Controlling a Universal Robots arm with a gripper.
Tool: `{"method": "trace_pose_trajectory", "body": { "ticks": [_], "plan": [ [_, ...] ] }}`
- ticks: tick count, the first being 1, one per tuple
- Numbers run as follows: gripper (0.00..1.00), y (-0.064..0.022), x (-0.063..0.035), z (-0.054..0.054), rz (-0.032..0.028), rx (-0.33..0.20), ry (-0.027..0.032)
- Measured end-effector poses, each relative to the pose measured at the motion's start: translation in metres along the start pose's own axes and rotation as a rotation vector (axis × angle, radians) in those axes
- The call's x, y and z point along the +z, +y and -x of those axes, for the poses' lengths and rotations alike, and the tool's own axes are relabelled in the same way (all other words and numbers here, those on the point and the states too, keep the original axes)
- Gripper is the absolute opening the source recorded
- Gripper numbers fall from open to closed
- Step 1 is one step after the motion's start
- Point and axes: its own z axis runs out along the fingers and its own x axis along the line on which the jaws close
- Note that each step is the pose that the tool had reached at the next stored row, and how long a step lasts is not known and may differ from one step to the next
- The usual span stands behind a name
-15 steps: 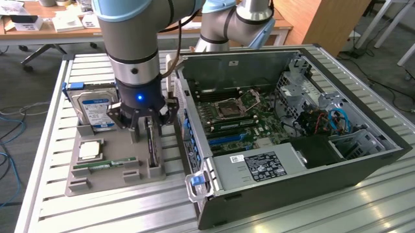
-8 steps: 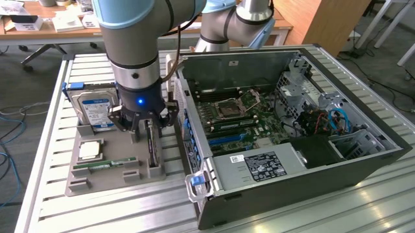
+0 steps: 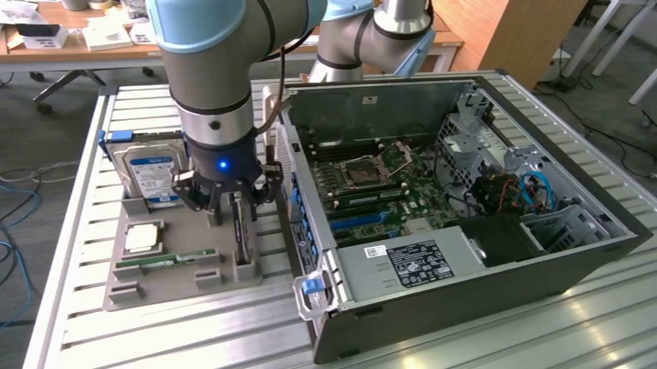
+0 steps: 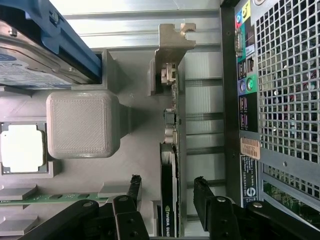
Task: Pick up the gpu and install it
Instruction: 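Pick up the gpu and move the gpu toward the slot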
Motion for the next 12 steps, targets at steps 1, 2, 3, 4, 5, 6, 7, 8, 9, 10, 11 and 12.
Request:
{"method": "trace_pose_trajectory", "body": {
  "ticks": [1, 2, 3, 4, 5, 6, 7, 8, 9, 10, 11, 12],
  "plan": [
    [0.55, 0.0, 0.0002, 0.0, 0.0001, 0.0, -0.0002],
    [0.55, 0.0, 0.0005, 0.0001, -0.0001, 0.0, -0.0003],
    [0.55, 0.0, 0.0017, 0.0001, 0.0002, 0.0, -0.0006],
    [0.55, -0.0001, 0.0033, 0.0, 0.0, 0.0, -0.0004],
    [0.55, -0.0002, 0.0045, -0.0001, -0.0002, 0.0, -0.0002],
    [0.55, -0.0002, 0.0057, -0.0001, -0.0001, 0.0, -0.0003],
    [0.55, -0.0001, 0.0067, -0.0001, -0.0001, 0.0, -0.0003],
    [0.55, 0.0001, 0.0076, -0.0002, -0.0001, 0.0, -0.0003],
    [0.55, 0.0001, 0.0076, -0.0002, -0.0003, 0.0, -0.0002],
    [0.55, 0.0001, 0.0076, -0.0002, -0.0003, 0.0, -0.0002],
    [0.55, 0.0001, 0.0075, -0.0002, -0.0004, 0.0, -0.0002],
    [0.55, 0.0001, 0.0076, -0.0002, -0.0003, 0.0, -0.0001]
  ]
}}
